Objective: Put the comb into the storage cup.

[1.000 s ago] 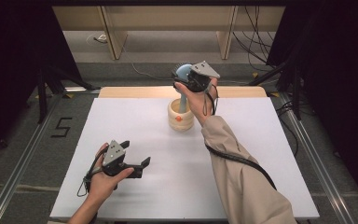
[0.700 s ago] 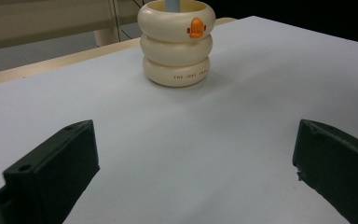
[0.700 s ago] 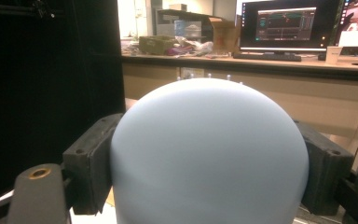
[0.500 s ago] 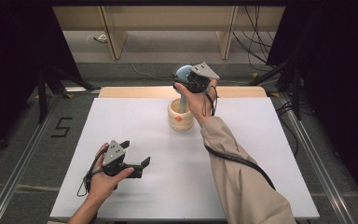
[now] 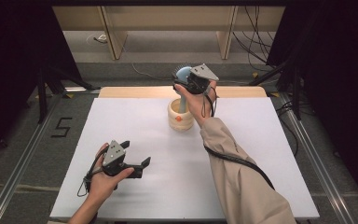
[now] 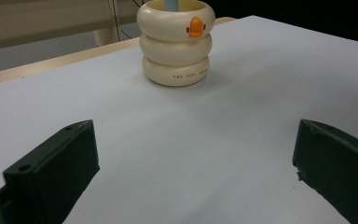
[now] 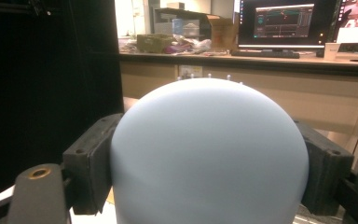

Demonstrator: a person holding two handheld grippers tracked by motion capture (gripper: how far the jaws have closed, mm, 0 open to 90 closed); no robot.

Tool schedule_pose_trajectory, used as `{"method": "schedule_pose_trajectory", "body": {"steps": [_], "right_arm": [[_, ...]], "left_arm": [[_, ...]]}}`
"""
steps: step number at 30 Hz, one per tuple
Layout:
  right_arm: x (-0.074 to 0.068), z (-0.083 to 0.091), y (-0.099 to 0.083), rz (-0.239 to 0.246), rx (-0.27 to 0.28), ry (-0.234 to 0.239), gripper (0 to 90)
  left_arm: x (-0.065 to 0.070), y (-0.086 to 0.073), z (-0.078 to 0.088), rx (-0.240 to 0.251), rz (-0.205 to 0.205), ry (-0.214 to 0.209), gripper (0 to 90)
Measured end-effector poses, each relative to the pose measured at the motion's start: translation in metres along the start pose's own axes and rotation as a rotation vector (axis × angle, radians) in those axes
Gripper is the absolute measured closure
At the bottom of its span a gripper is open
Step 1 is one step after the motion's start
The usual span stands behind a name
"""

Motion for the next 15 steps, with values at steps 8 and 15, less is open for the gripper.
{"method": "schedule_pose_trajectory", "body": {"steps": [8,15], "right_arm": [[-0.0013,-0.0004,-0.0035,0.004,-0.003,0.001,20.9],[-0.0009,-0.0011,-0.0070,0.005,-0.007,-0.001,20.9]], "left_arm": [[0.0001,0.0001,0.0000,0.000,-0.002,-0.001,0.0],[0.0004,-0.0001,-0.0003,0.000,0.002,-0.003,0.0]]}}
Point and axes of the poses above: each handheld gripper's, and its own axes: z roughly backward along the jaws, y roughly out of its top, x roughly to its right, the point moved 10 cm from there along -z, roughly forward along the jaws, and after that the axes turned 1 degree about -y, right-handed, at the moved point
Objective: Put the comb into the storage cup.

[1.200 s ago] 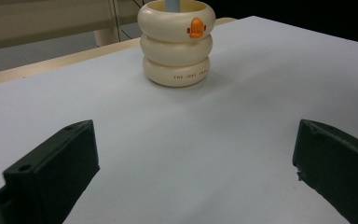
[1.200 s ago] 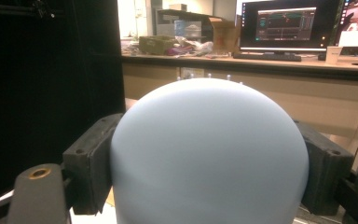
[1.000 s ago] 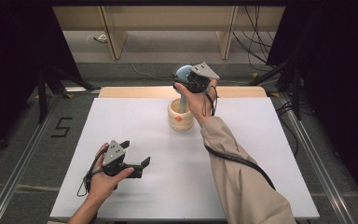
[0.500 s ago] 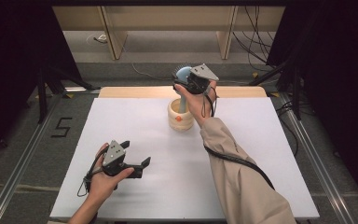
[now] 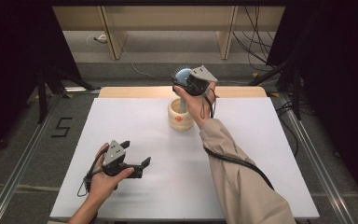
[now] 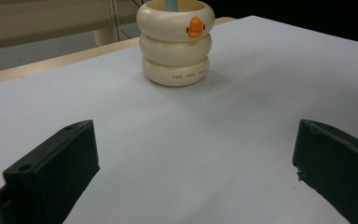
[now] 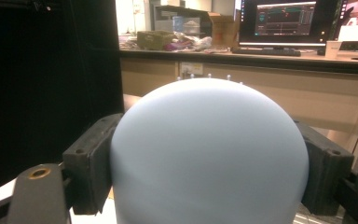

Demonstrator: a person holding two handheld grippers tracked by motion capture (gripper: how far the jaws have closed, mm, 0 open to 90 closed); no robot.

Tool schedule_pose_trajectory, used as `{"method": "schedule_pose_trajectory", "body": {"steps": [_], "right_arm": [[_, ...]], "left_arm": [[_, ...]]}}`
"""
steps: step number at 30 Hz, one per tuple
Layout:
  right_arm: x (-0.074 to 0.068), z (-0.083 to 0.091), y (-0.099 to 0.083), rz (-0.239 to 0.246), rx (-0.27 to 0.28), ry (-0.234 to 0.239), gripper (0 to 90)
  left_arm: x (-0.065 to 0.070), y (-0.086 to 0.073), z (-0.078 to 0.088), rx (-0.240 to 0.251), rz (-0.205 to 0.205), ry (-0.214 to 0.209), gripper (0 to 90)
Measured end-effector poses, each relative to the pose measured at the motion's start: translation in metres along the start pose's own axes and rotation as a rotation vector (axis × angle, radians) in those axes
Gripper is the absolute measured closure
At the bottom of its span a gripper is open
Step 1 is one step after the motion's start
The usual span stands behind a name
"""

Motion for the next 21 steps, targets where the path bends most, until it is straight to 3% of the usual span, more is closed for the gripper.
{"method": "schedule_pose_trajectory", "body": {"steps": [21], "right_arm": [[-0.001,-0.001,-0.015,0.001,-0.026,0.002,20.8]], "left_arm": [[0.001,-0.001,-0.001,-0.003,-0.001,-0.004,0.0]]}}
Point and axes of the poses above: each handheld gripper's, and its own axes: z roughly backward along the jaws, y roughly out of its top, x roughly to its right, the point moved 10 cm from there along -z, roughly forward along the jaws, and after that the axes turned 1 degree about -y, right-handed, at the moved point
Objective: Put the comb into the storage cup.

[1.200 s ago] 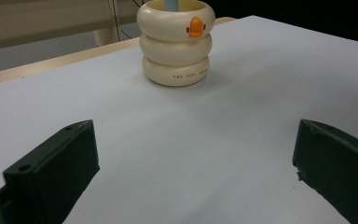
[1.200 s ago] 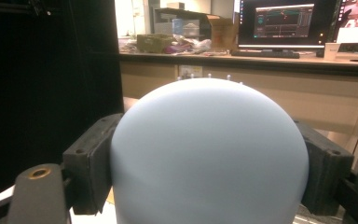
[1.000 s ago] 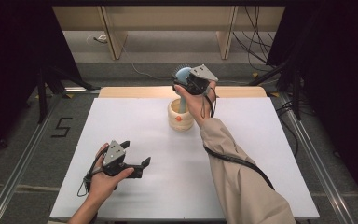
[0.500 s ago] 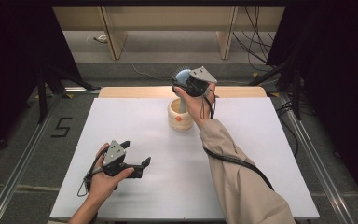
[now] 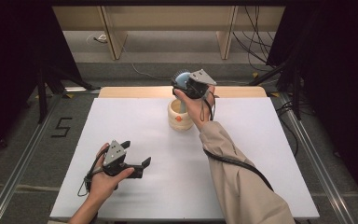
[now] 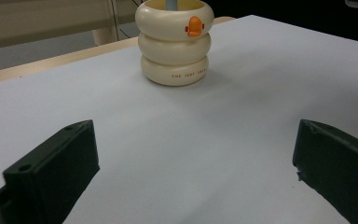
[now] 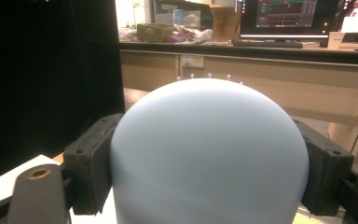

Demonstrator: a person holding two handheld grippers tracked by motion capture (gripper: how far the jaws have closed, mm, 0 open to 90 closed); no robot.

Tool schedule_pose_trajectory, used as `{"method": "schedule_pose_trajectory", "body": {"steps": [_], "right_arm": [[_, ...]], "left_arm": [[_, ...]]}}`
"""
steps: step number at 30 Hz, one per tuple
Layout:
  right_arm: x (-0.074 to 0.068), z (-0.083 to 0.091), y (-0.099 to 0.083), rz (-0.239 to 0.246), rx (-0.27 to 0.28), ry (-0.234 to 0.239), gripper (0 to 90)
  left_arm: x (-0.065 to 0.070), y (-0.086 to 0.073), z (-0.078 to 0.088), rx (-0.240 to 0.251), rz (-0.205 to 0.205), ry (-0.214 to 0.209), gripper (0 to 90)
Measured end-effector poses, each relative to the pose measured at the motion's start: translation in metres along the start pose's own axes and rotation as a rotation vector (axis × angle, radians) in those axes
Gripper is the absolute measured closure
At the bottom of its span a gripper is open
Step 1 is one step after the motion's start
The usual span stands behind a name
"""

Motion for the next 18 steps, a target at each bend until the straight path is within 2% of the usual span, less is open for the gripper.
{"method": "schedule_pose_trajectory", "body": {"steps": [18], "right_arm": [[0.0000,0.0005,-0.0062,-0.001,-0.009,0.001,20.8]], "left_arm": [[-0.0001,0.0003,-0.0001,0.002,0.001,0.000,0.0]]}}
Point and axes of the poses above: each handheld gripper's, and its own axes: z roughly backward along the jaws, y roughly out of its top, x roughly to its right, the point moved 10 cm from there along -z, roughly forward along the jaws, and after that the axes turned 1 degree about -y, right-handed, at the moved point
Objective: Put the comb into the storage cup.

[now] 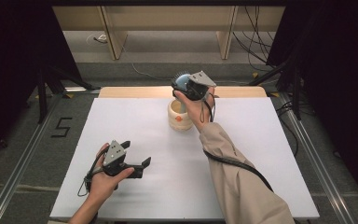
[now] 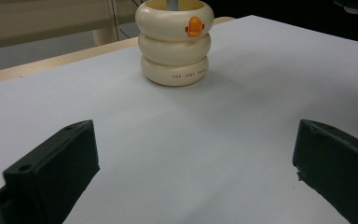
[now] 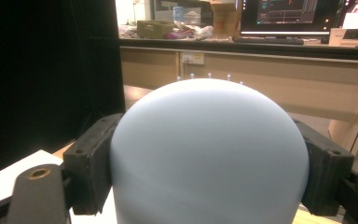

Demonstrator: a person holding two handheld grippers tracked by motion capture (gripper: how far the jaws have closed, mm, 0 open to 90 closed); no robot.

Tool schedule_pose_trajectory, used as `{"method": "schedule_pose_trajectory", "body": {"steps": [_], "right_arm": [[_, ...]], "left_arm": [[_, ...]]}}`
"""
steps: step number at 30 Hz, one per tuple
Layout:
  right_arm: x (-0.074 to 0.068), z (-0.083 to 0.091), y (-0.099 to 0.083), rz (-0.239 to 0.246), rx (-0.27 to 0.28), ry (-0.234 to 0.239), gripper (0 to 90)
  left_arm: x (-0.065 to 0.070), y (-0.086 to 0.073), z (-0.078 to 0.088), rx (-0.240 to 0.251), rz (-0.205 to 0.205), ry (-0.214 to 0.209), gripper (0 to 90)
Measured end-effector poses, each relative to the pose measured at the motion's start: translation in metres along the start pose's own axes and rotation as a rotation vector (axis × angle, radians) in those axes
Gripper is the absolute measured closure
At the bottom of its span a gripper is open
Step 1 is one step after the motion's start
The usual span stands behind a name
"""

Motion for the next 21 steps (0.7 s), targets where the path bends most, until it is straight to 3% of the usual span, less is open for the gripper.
{"method": "schedule_pose_trajectory", "body": {"steps": [21], "right_arm": [[0.000,0.019,-0.004,-0.007,-0.009,0.036,19.7]], "left_arm": [[0.000,0.000,0.000,0.000,0.000,0.003,0.0]]}}
Point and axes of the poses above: each handheld gripper's, and its own axes: z roughly backward along the jaws, y roughly out of its top, x roughly to its right, the point moved 10 cm from there along -z, roughly forward along the jaws, and after that the axes turned 1 degree about -y, right-handed, at the moved point
